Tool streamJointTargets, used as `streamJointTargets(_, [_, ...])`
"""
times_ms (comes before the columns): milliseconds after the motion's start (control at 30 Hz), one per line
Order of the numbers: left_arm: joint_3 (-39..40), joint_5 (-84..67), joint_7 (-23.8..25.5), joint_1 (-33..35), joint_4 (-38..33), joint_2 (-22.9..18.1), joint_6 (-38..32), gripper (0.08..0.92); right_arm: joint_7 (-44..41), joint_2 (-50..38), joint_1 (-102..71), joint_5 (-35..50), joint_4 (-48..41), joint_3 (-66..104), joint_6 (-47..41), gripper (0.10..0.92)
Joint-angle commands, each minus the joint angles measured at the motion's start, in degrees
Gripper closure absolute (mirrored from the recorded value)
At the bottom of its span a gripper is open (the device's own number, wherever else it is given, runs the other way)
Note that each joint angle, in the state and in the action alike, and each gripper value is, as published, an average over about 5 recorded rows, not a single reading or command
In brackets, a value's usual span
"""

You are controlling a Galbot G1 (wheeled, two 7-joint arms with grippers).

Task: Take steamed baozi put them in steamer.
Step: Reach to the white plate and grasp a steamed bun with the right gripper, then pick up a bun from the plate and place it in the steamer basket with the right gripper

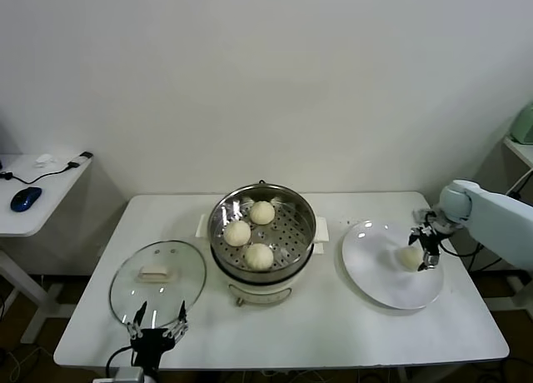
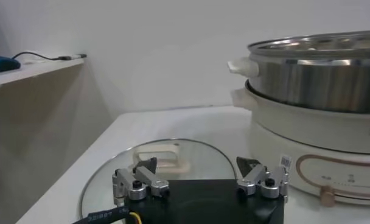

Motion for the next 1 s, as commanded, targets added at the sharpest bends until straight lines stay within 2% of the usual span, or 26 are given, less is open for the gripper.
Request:
streamJointTargets(33, [0.0,0.0,0.0,0.1,0.0,0.0,0.0,0.177,0.4,2.1,-2.5,-1.2,-3.9,2.6,-0.2,0.280])
streamJointTargets(167, [0.1,0.0,0.0,0.0,0.1,0.1,0.0,0.177,1.1,2.7,-2.4,-1.2,-4.1,3.5,-0.3,0.350])
streamJointTargets(333, [0.2,0.0,-0.1,0.0,0.0,0.0,0.0,0.177,0.3,2.0,-0.9,-0.6,-2.1,3.2,-0.3,0.380])
streamJointTargets(467, [0.2,0.0,-0.2,0.3,-0.4,0.0,-0.1,0.177,-0.9,-0.6,5.4,2.6,3.7,-1.1,-0.3,0.388])
streamJointTargets(633, [0.3,0.1,-0.2,0.6,-0.9,0.0,0.0,0.177,-2.3,-1.7,27.6,18.1,14.8,-17.9,-1.4,0.389])
streamJointTargets(800, [0.7,0.3,-0.1,0.7,-1.2,0.2,0.0,0.177,-3.2,3.6,51.7,36.9,28.2,-34.2,-6.2,0.389])
streamJointTargets(900, [0.9,0.3,-0.2,0.8,-1.3,0.5,0.0,0.177,-1.8,7.9,59.3,45.6,34.8,-37.4,-10.6,0.389])
streamJointTargets(1000, [1.0,0.3,-0.2,0.8,-1.4,0.6,0.0,0.177,0.4,11.8,61.2,50.3,40.2,-37.1,-13.6,0.389])
